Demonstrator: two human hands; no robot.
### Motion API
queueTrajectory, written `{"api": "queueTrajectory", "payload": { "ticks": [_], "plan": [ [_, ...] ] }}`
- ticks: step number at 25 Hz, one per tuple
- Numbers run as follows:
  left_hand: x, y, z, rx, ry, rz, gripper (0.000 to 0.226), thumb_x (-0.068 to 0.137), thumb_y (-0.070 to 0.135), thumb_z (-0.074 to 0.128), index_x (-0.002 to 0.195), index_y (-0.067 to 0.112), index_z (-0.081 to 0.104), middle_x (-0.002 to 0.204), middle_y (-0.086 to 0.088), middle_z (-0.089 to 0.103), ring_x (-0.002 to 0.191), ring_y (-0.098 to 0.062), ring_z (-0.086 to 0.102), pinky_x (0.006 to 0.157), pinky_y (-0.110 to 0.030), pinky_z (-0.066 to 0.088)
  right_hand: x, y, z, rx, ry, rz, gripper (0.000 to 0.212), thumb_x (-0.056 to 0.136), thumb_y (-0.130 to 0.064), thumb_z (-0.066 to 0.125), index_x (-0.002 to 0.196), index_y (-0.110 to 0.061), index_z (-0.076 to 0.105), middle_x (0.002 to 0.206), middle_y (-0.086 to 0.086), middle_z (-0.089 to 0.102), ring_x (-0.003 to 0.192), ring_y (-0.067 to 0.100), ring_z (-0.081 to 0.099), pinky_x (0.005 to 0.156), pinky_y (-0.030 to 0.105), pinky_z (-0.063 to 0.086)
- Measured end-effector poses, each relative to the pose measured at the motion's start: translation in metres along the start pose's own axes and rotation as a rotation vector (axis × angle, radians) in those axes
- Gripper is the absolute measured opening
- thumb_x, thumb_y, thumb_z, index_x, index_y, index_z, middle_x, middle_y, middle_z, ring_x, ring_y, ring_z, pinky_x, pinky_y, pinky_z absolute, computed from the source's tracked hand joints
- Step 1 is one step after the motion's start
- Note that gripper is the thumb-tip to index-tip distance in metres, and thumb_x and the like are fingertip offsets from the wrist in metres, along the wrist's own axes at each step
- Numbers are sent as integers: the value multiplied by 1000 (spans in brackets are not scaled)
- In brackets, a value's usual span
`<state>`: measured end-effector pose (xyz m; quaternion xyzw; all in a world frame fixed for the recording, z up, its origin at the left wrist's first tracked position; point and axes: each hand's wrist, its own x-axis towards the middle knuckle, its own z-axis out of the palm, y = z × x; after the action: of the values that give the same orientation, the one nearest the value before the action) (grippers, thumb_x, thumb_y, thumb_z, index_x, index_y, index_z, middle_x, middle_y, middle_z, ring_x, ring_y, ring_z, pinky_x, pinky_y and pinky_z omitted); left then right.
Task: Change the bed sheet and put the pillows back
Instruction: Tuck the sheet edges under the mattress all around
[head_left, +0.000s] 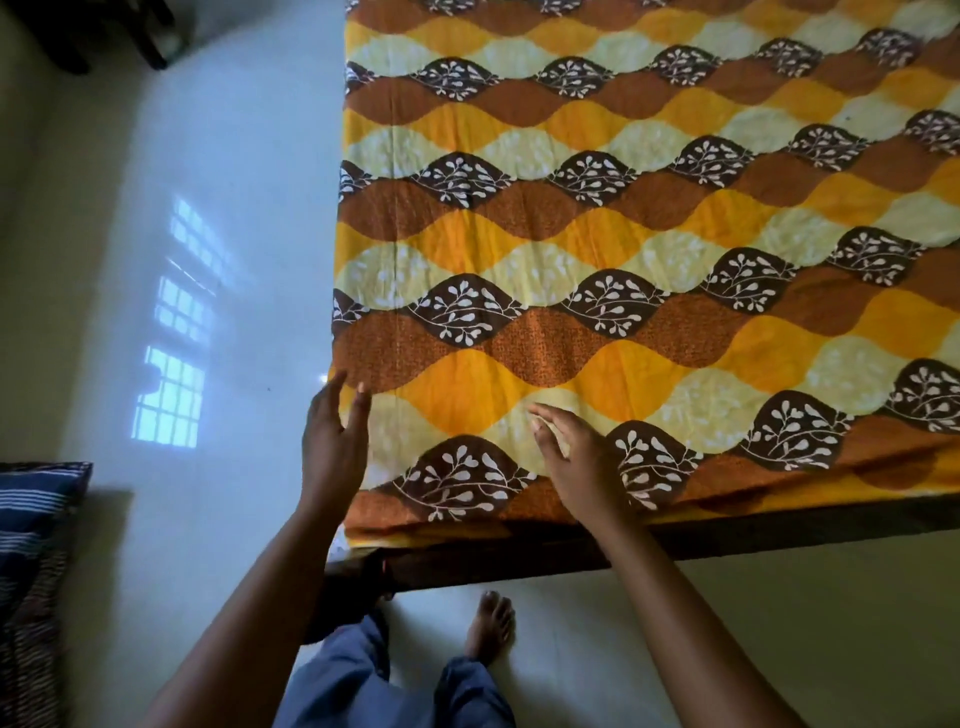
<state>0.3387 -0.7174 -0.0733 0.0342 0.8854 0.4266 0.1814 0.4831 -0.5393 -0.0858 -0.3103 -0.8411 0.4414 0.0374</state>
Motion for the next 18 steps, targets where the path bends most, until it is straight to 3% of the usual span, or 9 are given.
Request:
{"api": "queueTrajectory", "payload": {
  "ticks": [3, 6, 9, 11, 14, 18],
  "plan": [
    [57, -6, 2, -413, -22, -226, 51, 101, 43, 24, 146, 20, 26, 151, 4, 27, 138, -11, 26, 106, -23, 20, 54, -10, 22, -239, -43, -12, 52, 98, -38, 38, 146, -22, 28, 155, 1, 20, 143, 17, 17, 112, 27, 18],
    [102, -22, 14, -657, -251, -315, 60, 97, 53, 8, 141, 23, 35, 137, 1, 46, 127, -16, 43, 101, -30, 34, 122, -4, 44, -387, -39, 6, 66, 95, -50, 32, 150, -25, 4, 158, 2, -9, 145, 20, -9, 117, 39, -4],
    [122, -50, 20, -787, -378, -444, 69, 88, 68, 5, 139, 35, 39, 131, -2, 56, 119, -22, 53, 101, -41, 40, 179, 0, 73, -506, 74, 86, 77, 89, -64, 22, 150, -20, 4, 158, 7, -6, 145, 22, -8, 117, 45, -6],
    [119, -66, 22, -912, -429, -524, 66, 86, 71, 8, 134, 40, 41, 123, -1, 61, 112, -23, 59, 92, -41, 45, 191, -8, 100, -650, 161, 114, 85, 83, -69, 8, 150, -18, 6, 158, 11, 1, 146, 25, -3, 115, 46, -6],
    [119, -80, 22, -1026, -466, -597, 59, 88, 67, 11, 131, 41, 42, 120, -2, 63, 110, -24, 60, 85, -40, 48, 187, -30, 149, -695, 234, 35, 84, 87, -67, 8, 148, -11, 20, 155, 15, 16, 145, 30, 11, 115, 46, 0],
    [126, -88, 19, -1084, -520, -629, 56, 93, 58, 17, 133, 31, 46, 126, -2, 61, 116, -24, 58, 88, -36, 51, 164, -65, 194, -757, 71, -139, 74, 93, -60, 10, 148, -11, 24, 155, 11, 20, 144, 29, 14, 113, 50, 8]
  ]
}}
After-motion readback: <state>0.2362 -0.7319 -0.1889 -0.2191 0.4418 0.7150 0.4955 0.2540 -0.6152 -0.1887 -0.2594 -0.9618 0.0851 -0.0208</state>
